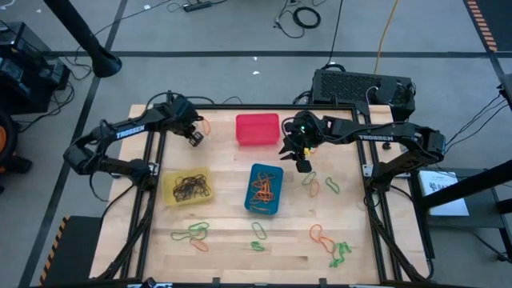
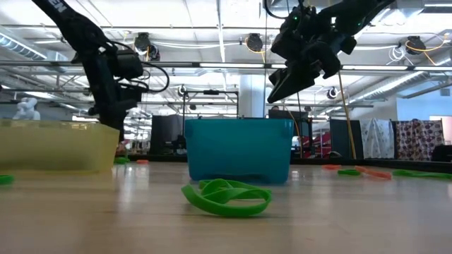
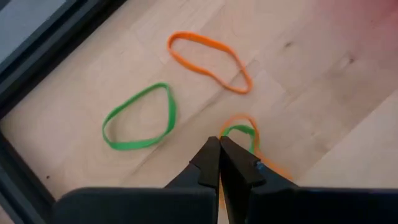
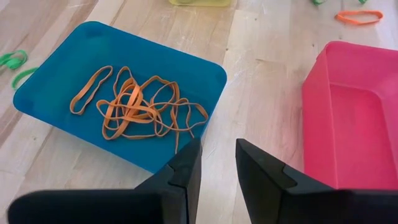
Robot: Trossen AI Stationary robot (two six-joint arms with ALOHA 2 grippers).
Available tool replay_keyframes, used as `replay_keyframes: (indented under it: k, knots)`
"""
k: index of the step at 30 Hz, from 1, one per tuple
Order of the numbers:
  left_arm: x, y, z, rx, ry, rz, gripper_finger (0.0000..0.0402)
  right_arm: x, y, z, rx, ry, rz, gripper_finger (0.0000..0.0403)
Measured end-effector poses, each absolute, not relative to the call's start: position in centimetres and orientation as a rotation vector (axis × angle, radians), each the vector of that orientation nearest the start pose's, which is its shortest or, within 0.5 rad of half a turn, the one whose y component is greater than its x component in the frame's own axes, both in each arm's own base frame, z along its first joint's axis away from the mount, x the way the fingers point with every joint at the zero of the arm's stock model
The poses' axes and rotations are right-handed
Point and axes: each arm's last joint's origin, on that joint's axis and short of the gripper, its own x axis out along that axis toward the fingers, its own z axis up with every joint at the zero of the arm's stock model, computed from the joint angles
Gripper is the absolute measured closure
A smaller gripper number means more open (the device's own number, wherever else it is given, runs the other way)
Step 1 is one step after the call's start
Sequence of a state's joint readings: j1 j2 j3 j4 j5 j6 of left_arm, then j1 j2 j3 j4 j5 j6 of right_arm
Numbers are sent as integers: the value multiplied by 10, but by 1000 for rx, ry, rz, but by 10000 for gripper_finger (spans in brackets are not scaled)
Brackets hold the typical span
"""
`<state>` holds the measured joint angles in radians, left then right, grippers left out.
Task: Sort rubber bands into baskets
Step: Put the orange rubber band into the blue bin
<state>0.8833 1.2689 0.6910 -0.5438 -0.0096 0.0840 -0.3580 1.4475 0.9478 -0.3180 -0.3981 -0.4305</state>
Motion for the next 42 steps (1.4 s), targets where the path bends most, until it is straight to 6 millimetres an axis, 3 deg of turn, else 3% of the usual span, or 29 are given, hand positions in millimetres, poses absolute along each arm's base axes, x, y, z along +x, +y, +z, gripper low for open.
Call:
replay_keyframes:
  k: [12, 19, 26, 33, 38, 42]
  knots:
    - [144, 174, 187, -407, 1023, 734, 393, 286, -95, 220, -7, 778, 173, 310]
    - [169, 165, 195, -482, 800, 428, 393, 290, -92, 212, 40, 812, 173, 310]
    - [214, 130, 211, -434, 608, 110, 393, 295, -76, 213, 10, 807, 230, 310]
    - [252, 71, 223, -278, 507, -30, 393, 297, -68, 213, 16, 811, 244, 310]
    - [274, 35, 219, -188, 446, -81, 393, 298, -64, 213, 99, 824, 217, 310]
    - [291, 22, 209, -153, 401, -114, 393, 295, -58, 211, 137, 883, 223, 310]
